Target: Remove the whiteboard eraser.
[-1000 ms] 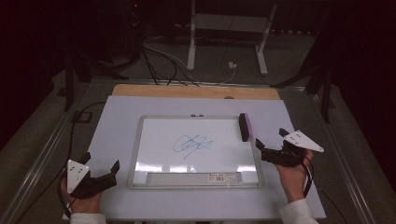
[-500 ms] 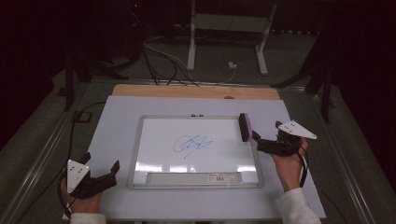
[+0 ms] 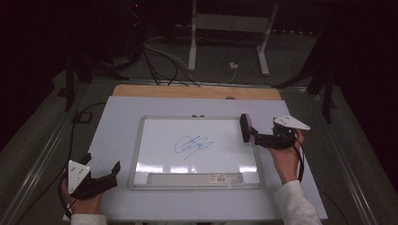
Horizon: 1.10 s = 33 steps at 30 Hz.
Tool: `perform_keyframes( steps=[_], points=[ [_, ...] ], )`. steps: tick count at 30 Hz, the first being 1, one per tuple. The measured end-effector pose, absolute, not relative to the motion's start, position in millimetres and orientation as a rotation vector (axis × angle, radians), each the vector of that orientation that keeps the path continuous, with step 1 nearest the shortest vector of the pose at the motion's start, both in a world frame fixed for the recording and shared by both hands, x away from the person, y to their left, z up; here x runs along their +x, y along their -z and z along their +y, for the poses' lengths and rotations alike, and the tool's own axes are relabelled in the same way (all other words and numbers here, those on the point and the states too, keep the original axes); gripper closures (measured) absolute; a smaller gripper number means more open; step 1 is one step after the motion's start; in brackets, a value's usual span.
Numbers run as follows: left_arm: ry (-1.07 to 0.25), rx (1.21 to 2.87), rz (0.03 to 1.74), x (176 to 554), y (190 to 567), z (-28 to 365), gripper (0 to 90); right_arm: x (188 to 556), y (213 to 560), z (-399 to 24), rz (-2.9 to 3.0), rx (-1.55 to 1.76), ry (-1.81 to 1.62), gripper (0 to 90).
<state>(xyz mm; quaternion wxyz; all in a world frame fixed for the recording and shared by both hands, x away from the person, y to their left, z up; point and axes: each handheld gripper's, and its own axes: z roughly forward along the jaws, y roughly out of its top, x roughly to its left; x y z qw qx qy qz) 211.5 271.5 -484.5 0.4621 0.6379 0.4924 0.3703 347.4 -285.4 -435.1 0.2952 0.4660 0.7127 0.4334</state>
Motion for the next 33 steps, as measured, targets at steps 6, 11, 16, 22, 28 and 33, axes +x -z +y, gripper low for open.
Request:
perform_keyframes(
  steps=[6, 11, 16, 22, 28, 33],
  points=[
    [-0.909, 1.57, 1.212, 212, 485, 272, 0.5, 360, 440, -284, 1.918, 1.273, -1.133, 1.0],
    [-0.906, 1.571, 1.213, 212, 485, 272, 0.5, 368, 442, -285, 1.92, 1.292, -1.121, 1.0],
    [-0.908, 1.576, 1.212, 212, 485, 272, 0.5, 377, 446, -286, 1.923, 1.321, -1.11, 1.0],
    [-0.907, 1.574, 1.214, 212, 486, 272, 0.5, 386, 453, -287, 1.934, 1.346, -1.082, 1.0],
    [-0.907, 1.576, 1.212, 212, 486, 271, 0.5, 394, 458, -289, 1.934, 1.387, -1.073, 1.1],
    [-0.907, 1.573, 1.214, 212, 486, 272, 0.5, 397, 462, -291, 1.941, 1.415, -1.068, 1.9]
  ],
)
